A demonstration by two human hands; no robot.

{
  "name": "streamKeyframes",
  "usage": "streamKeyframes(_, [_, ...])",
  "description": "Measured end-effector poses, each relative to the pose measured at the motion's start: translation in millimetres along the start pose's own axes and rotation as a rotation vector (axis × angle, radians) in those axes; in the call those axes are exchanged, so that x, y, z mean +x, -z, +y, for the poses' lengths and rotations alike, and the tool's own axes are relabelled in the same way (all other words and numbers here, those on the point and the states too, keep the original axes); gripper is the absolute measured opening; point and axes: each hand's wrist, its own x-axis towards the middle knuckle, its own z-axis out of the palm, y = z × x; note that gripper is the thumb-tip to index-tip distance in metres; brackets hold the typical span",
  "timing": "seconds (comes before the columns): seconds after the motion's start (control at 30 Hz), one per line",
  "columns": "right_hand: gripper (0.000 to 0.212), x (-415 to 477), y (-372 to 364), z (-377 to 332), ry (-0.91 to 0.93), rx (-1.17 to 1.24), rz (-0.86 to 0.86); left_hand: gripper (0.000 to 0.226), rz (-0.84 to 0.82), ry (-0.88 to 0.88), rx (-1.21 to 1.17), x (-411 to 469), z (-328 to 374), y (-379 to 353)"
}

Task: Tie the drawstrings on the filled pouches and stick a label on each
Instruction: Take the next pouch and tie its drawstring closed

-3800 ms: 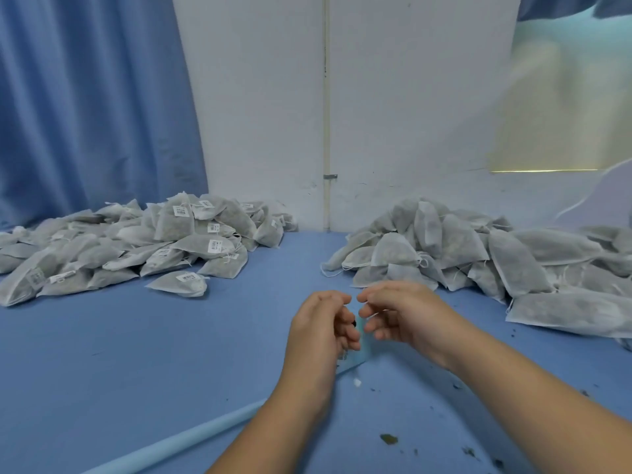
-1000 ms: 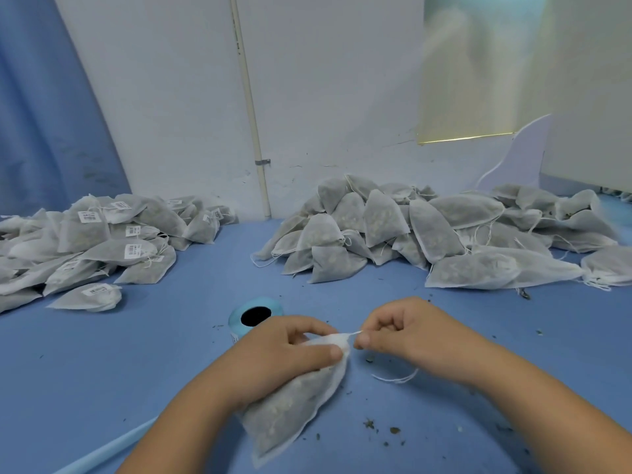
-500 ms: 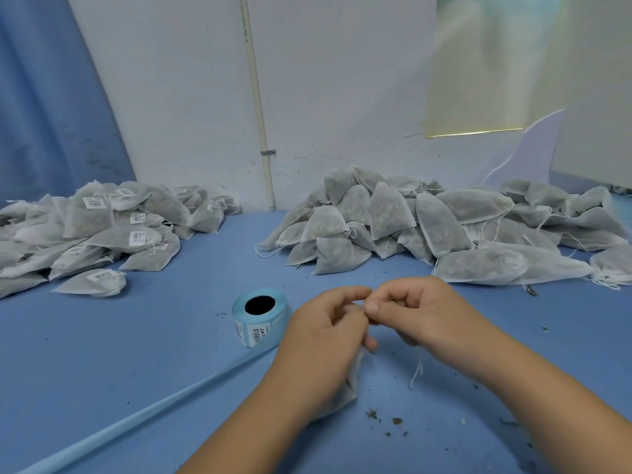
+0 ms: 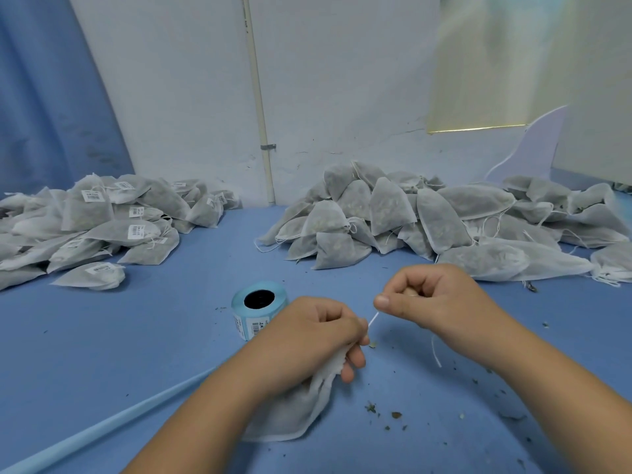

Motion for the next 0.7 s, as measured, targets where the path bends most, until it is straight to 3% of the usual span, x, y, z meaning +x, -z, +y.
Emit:
streamKeyframes(0.37, [0.035,1.4,-10.1,6.5,0.026,0.026,0.102,0.014,-0.168,0.015,-0.137,-1.6,-3.9,8.0])
streamKeyframes(0.53, [0.032,0.7,-13.5,4.3,0.016,0.041,0.114,0.018,-0.144,-0.055,-0.262,0.1,-4.8,5.7])
streamKeyframes(0.7, [0.028,-1.2,-19.8,-0.7,0.017,0.034,0.104,0.023,-0.002,-0.134,-0.527,4.1,-4.3,5.2])
